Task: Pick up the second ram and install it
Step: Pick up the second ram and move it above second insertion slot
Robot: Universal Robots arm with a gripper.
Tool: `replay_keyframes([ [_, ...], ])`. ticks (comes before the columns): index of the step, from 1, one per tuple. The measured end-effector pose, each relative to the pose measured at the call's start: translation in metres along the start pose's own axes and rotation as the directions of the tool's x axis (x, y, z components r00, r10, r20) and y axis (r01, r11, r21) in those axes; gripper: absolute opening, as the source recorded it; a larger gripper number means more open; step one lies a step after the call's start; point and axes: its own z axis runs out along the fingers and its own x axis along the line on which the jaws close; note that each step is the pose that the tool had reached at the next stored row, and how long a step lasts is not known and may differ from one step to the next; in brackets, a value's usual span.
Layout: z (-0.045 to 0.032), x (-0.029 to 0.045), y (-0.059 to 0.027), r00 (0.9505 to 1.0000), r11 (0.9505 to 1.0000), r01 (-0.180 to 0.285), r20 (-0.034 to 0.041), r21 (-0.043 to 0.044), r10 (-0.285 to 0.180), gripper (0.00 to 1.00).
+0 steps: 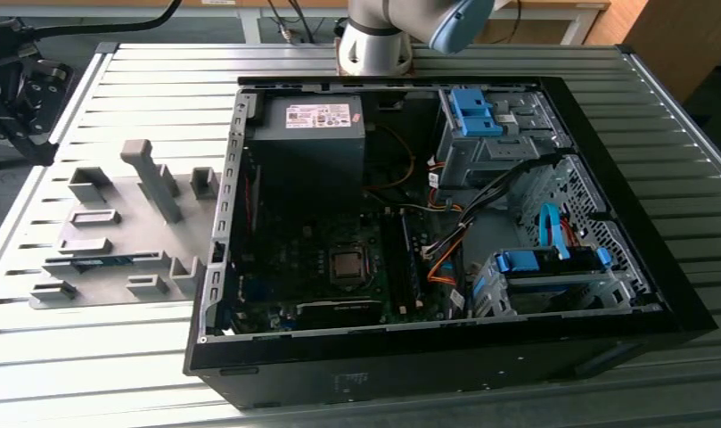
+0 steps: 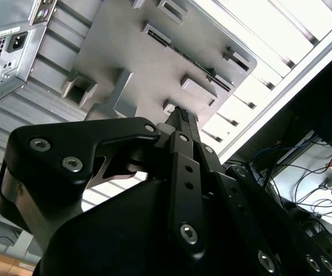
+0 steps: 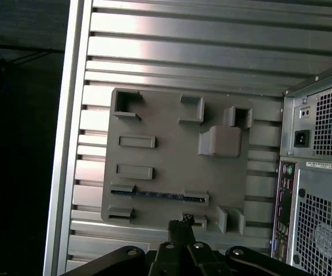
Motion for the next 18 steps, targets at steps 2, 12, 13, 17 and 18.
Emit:
replay_keyframes([
  [2, 0.0000, 0.0000, 0.0000, 1.0000, 1.0000, 0.009, -0.0003, 0.0001, -0.009, 0.11],
  [12, 0.0000, 0.0000, -0.0001, 0.9968, 0.9968, 0.080, -0.0030, 0.0010, -0.080, 0.11],
  [13, 0.0000, 0.0000, -0.0001, 0.9962, 0.9962, 0.087, -0.0032, 0.0010, -0.087, 0.11],
  [17, 0.0000, 0.0000, -0.0001, 0.9938, 0.9938, 0.111, -0.0042, 0.0013, -0.111, 0.11],
  [18, 0.0001, 0.0000, -0.0001, 0.9933, 0.9933, 0.116, -0.0043, 0.0013, -0.116, 0.11],
])
